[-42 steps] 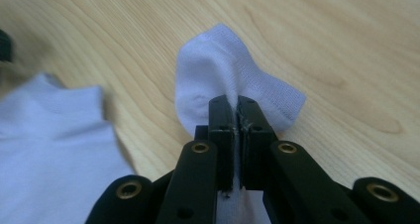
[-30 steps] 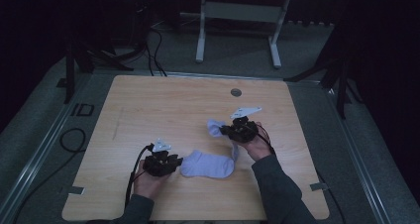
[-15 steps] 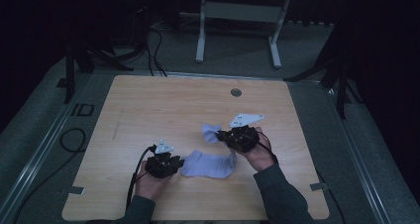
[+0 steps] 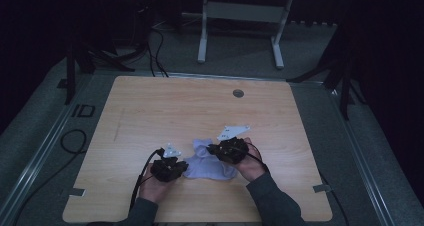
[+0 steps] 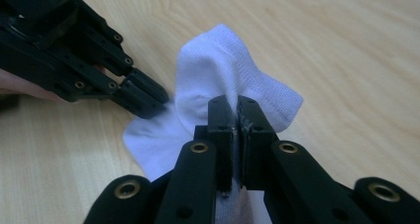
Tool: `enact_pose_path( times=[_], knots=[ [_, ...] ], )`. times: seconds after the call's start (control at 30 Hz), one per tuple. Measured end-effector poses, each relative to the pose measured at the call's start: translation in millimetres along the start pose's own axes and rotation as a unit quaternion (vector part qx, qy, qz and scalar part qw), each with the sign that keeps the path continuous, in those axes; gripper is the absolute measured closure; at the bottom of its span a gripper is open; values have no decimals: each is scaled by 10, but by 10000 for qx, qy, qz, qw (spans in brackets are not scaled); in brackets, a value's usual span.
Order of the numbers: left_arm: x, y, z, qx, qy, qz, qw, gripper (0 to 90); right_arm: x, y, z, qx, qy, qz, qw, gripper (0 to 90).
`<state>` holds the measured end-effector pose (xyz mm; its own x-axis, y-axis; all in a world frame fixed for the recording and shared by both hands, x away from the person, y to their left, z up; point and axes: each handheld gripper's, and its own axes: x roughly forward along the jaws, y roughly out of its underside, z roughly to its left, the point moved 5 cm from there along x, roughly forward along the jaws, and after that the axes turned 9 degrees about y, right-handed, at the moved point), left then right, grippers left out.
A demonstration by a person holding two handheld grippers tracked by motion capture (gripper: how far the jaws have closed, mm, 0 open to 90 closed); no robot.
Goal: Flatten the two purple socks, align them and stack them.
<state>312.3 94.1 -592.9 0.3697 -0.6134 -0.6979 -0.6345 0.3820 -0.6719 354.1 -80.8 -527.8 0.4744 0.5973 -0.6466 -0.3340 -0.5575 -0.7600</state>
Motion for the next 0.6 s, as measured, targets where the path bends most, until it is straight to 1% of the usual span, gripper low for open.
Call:
enact_pose_path(
  times=[0.1, 0.2, 0.27, 0.4, 0.6],
  knots=[
    [5, 0, -6, -17, 3, 10, 10000, 835, 48, 33, 45, 36, -133, 39, 9999, 855],
    [3, 4, 2, -102, 27, -27, 9999, 844, 104, 58, 83, 88, -269, 74, 9996, 855],
    [1, 5, 4, -104, 21, -27, 9999, 846, 149, 83, 109, 142, -396, 126, 9990, 855],
    [-2, 8, 8, -106, 26, -7, 9999, 847, 223, 136, 162, 188, -540, 242, 9981, 854],
    [-3, 9, 3, -141, 24, -11, 9999, 849, 334, 204, 239, 164, -612, 390, 9972, 851]
  ],
)
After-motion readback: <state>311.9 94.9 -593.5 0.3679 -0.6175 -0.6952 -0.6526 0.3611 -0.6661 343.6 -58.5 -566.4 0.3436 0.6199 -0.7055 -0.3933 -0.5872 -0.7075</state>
